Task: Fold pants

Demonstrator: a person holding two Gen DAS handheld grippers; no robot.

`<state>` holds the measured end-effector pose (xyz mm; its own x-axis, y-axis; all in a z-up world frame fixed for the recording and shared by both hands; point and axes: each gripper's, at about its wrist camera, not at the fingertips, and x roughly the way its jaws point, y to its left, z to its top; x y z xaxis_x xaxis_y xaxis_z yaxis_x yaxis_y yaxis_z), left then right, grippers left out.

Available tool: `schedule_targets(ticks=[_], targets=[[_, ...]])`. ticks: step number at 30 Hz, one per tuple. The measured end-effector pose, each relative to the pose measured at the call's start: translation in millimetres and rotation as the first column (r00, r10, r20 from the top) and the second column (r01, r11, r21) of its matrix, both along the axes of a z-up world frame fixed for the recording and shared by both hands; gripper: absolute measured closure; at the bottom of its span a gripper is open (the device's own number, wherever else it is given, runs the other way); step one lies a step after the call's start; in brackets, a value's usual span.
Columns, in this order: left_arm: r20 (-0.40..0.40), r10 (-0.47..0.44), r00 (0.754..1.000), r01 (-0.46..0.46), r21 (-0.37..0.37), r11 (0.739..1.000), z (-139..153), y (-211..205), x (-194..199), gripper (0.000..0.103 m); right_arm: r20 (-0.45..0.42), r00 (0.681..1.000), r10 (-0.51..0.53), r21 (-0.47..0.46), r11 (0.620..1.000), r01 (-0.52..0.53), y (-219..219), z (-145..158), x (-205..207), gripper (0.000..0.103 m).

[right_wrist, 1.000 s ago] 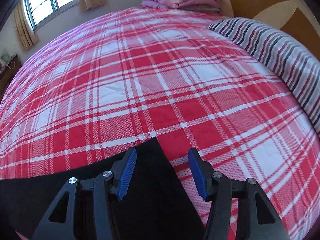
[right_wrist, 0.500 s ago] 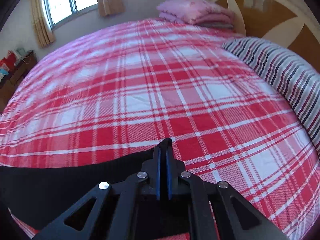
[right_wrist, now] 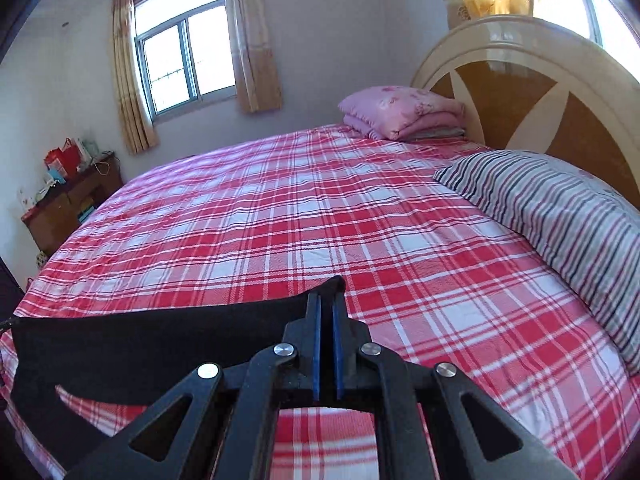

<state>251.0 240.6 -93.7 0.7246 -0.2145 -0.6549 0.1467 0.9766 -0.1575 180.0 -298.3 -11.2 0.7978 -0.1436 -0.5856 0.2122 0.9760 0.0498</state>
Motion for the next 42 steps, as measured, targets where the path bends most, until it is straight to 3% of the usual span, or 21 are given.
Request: schedule_targets(ticks=[9, 16, 23, 26, 28, 31, 34, 39, 42], targets=[[0.093, -0.035, 0.995, 0.044, -0.09, 0.995, 9, 13, -56, 0.088, 0.056, 0.998, -0.024, 0.037, 0.999, 0.022, 1, -1, -72, 0.099], [0.136, -0.079, 0.988, 0.097, -0.13, 0.987, -5, 23, -106, 0.088, 0.061, 0.996, -0.07, 0.091, 0.994, 0.065, -9, -14, -124, 0.099], [0.124, -0.129, 0.984, 0.144, -0.117, 0.983, -38, 27, -143, 0.087, -0.039, 0.993, -0.108, 0.142, 0.983, 0.112, -26, -56, -164, 0.099], [0.112, -0.133, 0.985, 0.143, -0.084, 0.986, -51, 29, -154, 0.082, -0.077, 0.99, -0.115, 0.174, 0.977, 0.127, -33, -69, -173, 0.097], [0.108, -0.135, 0.985, 0.144, -0.08, 0.986, -57, 33, -160, 0.073, -0.088, 0.989, -0.122, 0.212, 0.968, 0.138, -41, -74, -179, 0.095], [0.109, -0.121, 0.987, 0.129, -0.074, 0.989, -59, 44, -170, 0.056, -0.079, 0.983, -0.167, 0.171, 0.969, 0.178, -46, -67, -194, 0.094], [0.109, -0.101, 0.989, 0.109, -0.066, 0.992, -60, 57, -179, 0.046, -0.071, 0.977, -0.202, 0.155, 0.965, 0.211, -52, -59, -204, 0.094], [0.106, -0.038, 0.994, 0.044, -0.06, 0.997, -61, 74, -185, 0.044, -0.015, 0.979, -0.204, 0.153, 0.967, 0.204, -44, -40, -216, 0.094], [0.08, 0.046, 0.996, -0.044, -0.021, 0.999, -62, 89, -183, 0.044, -0.004, 0.994, -0.112, 0.138, 0.984, 0.112, -12, -32, -205, 0.094]])
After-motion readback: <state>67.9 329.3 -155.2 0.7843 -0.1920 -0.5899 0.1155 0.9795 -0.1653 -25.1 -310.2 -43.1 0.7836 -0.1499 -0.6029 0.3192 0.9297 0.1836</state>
